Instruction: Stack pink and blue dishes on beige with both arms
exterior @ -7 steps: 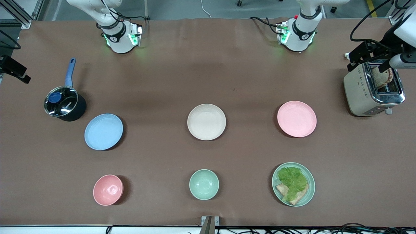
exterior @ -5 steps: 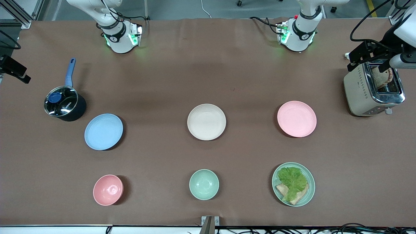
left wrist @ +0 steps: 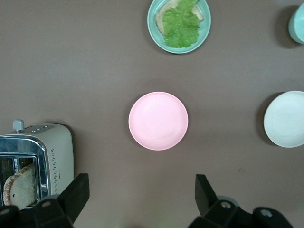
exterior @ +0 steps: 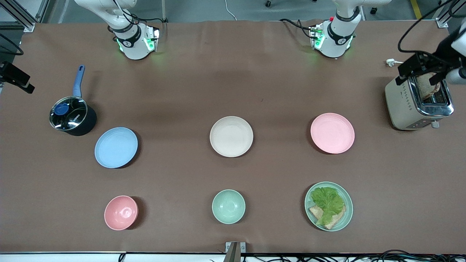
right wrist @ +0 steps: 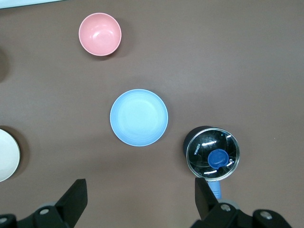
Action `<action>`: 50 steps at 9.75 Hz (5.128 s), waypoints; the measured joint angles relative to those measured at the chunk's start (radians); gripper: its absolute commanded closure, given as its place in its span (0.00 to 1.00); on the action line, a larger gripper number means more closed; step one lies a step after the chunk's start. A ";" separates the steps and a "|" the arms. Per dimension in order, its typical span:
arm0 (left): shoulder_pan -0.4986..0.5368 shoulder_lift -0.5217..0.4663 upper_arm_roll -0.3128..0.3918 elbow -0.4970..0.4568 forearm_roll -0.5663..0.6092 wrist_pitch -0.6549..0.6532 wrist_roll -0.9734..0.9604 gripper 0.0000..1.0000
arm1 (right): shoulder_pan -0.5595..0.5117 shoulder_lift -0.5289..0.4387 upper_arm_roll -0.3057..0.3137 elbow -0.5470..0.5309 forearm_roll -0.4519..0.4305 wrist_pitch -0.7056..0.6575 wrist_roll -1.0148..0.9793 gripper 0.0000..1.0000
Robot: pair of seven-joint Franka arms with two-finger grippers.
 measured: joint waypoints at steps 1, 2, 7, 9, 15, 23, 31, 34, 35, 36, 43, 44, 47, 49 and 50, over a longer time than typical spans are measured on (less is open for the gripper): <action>0.001 0.034 0.017 -0.025 -0.001 0.043 0.023 0.02 | 0.000 0.005 0.000 -0.001 0.000 0.000 -0.007 0.00; 0.001 0.072 0.032 -0.057 -0.001 0.100 0.050 0.00 | 0.000 0.024 0.000 -0.001 0.000 0.006 -0.014 0.00; 0.011 0.251 0.086 -0.338 -0.135 0.483 0.272 0.00 | -0.004 0.231 -0.103 -0.173 0.176 0.250 -0.166 0.00; 0.021 0.297 0.090 -0.466 -0.231 0.681 0.380 0.03 | -0.019 0.335 -0.223 -0.262 0.343 0.382 -0.418 0.00; 0.042 0.417 0.112 -0.594 -0.295 0.756 0.484 0.46 | -0.030 0.611 -0.260 -0.429 0.758 0.686 -0.838 0.21; 0.044 0.398 0.092 -0.570 -0.394 0.783 0.537 0.99 | -0.028 0.623 -0.265 -0.449 0.824 0.691 -0.886 0.99; 0.017 0.433 -0.453 -0.507 -0.318 0.928 -0.125 0.98 | 0.064 0.522 -0.263 -0.011 0.485 0.198 -0.174 0.99; -0.001 0.589 -0.571 -0.413 -0.038 0.990 -0.501 0.97 | 0.091 0.504 -0.007 -0.026 0.398 0.260 0.137 0.99; -0.005 0.631 -0.597 -0.385 0.047 0.993 -0.600 0.93 | 0.096 0.504 0.068 -0.042 0.391 0.325 0.241 0.99; -0.010 0.662 -0.612 -0.362 0.112 0.995 -0.679 0.69 | 0.100 0.505 0.145 -0.064 0.389 0.401 0.342 0.99; -0.024 0.477 -0.507 -0.329 0.202 0.772 -0.597 0.00 | 0.148 0.507 0.432 -0.383 0.386 0.848 0.464 0.99; -0.018 0.403 -0.445 -0.331 0.202 0.707 -0.519 0.00 | 0.161 0.507 0.444 -0.405 0.386 0.890 0.464 0.98; -0.010 0.219 -0.279 -0.331 0.202 0.595 -0.274 0.00 | 0.228 0.521 0.473 -0.491 0.386 1.073 0.481 0.93; 0.007 0.126 -0.216 -0.308 0.201 0.515 -0.188 0.00 | 0.244 0.532 0.474 -0.532 0.386 1.126 0.485 0.73; 0.009 0.085 -0.188 -0.276 0.199 0.440 -0.162 0.00 | 0.242 0.539 0.472 -0.537 0.386 1.127 0.485 0.17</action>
